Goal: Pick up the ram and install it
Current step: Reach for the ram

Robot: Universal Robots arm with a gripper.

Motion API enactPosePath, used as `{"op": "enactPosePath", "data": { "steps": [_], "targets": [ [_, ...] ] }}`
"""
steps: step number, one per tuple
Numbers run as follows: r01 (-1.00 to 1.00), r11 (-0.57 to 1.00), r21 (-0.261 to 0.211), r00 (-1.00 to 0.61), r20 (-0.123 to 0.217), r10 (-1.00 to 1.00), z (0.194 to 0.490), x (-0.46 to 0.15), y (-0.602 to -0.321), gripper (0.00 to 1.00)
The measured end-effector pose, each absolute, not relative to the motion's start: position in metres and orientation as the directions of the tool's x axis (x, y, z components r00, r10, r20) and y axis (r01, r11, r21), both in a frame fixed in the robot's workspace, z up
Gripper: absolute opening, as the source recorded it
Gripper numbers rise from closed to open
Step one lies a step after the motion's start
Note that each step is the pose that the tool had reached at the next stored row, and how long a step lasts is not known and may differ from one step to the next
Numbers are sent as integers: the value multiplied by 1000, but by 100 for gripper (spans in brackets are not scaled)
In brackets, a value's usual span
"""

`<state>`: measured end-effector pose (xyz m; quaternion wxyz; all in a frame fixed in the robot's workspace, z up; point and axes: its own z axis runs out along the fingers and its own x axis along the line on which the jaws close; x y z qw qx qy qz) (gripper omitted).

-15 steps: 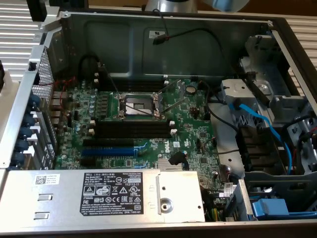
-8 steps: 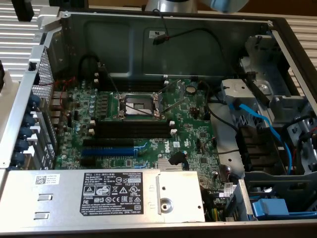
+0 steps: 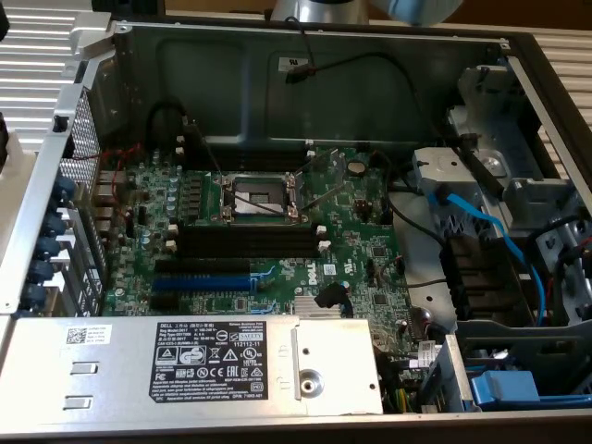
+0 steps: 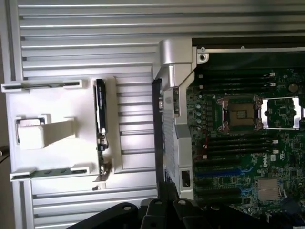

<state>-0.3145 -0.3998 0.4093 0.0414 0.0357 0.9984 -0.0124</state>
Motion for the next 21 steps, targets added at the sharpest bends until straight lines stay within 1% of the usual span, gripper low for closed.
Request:
{"op": "enactPosePath", "data": {
  "steps": [21],
  "targets": [
    [72,997,-18,-994,-82,71,398,-410,-404,11]
  ]
}}
